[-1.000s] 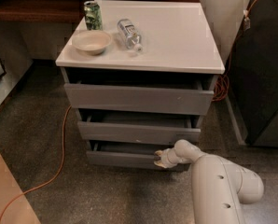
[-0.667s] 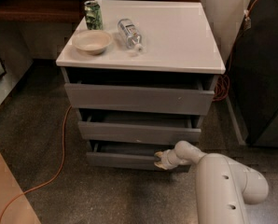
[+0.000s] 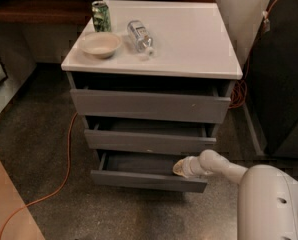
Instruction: Place blue plastic bottle into bottom drawer
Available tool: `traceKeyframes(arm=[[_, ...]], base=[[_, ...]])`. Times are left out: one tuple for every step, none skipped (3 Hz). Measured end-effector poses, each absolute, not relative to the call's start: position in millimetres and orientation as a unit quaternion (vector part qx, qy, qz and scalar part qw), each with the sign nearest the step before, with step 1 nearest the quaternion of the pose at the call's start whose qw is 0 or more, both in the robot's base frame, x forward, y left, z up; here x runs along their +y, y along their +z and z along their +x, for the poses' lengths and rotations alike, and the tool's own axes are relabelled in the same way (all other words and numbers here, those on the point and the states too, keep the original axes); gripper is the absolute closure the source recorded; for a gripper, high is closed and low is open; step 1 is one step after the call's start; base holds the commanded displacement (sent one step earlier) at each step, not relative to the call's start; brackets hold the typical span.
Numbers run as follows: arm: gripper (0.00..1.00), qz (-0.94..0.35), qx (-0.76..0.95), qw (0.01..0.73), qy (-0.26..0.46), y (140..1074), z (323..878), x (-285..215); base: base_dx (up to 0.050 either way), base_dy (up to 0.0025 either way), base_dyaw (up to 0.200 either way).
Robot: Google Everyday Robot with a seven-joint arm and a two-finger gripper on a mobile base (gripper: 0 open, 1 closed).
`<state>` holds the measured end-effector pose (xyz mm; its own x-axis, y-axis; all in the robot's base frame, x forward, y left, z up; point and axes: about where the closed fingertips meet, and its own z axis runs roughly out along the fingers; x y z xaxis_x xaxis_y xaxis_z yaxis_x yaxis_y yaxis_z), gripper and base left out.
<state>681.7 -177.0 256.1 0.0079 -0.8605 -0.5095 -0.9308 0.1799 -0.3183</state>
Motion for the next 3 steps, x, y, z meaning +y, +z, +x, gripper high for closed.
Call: traceKeyframes(arm=[[1.0, -0.64, 0.701, 0.308, 0.063, 259, 666, -177], [0.8, -0.65, 0.697, 0.288, 0.095, 246, 619, -161], [0.57, -0.649, 0.697, 0.288, 0.095, 245, 619, -161]], base=[[0.0, 0.0, 0.0], [0.0, 0.0, 0.0], [0.0, 0.0, 0.0]])
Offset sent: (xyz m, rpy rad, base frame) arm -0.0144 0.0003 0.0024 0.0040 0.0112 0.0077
